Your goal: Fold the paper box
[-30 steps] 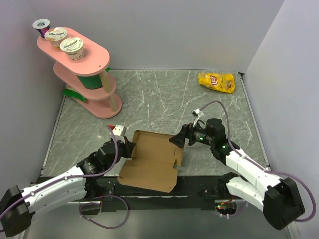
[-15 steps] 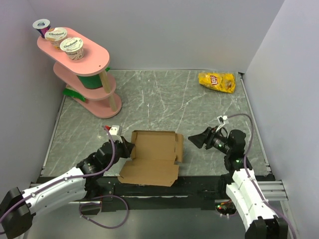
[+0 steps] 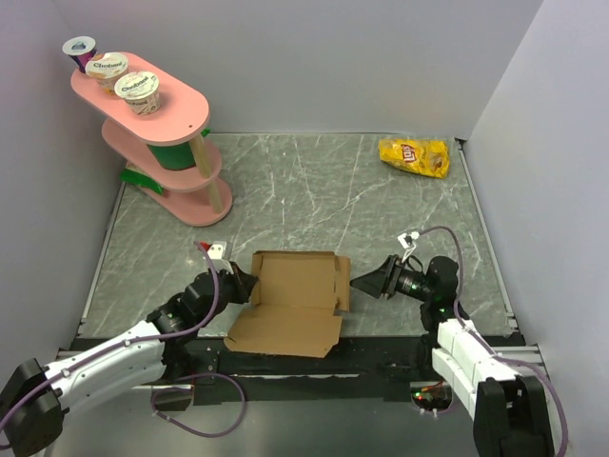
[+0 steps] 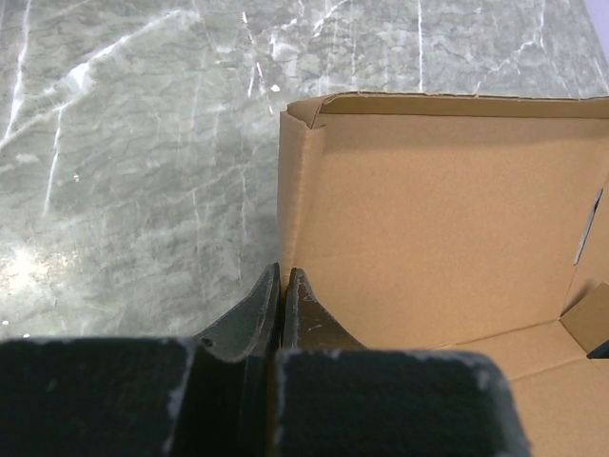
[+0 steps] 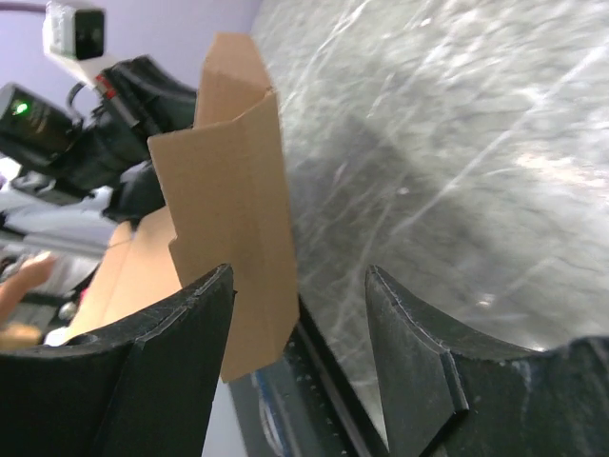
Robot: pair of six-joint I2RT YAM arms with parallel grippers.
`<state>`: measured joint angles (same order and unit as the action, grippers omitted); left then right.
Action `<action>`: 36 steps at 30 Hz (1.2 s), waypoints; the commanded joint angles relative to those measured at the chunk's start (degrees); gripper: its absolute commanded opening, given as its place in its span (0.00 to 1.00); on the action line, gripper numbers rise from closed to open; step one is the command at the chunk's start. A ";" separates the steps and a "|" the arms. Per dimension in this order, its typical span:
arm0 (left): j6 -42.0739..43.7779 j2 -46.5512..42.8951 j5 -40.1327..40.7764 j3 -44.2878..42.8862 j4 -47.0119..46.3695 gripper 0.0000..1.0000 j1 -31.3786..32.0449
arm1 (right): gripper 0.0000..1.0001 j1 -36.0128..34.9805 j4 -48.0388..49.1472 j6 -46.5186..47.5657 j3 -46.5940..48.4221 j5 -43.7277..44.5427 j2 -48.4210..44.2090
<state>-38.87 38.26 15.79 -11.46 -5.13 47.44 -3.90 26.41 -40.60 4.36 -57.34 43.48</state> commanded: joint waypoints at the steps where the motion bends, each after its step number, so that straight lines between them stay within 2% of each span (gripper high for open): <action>1: -1.38 0.15 -1.29 -0.14 -3.84 0.01 -0.16 | 0.65 -3.55 12.42 -3.96 -0.58 -1.73 2.57; 10: -1.21 0.94 -1.73 0.04 -4.10 0.01 -0.16 | 0.65 -13.31 12.71 -3.96 1.26 6.26 6.70; 18: -0.94 -0.38 -1.82 0.39 -3.49 0.01 -0.16 | 0.67 -16.75 1.72 -0.62 5.12 16.73 7.05; 28: -0.50 0.59 -2.34 0.39 -4.37 0.01 -0.16 | 0.67 -21.49 1.19 -1.06 7.59 22.44 11.88; 36: -0.41 0.50 -2.17 0.21 -4.02 0.01 -0.16 | 0.70 -25.80 -5.40 1.04 11.37 28.95 14.34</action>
<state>-38.59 38.89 14.87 -11.11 -6.04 47.31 -28.10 23.92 -41.82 11.84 -33.41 56.93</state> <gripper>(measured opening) 0.036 0.689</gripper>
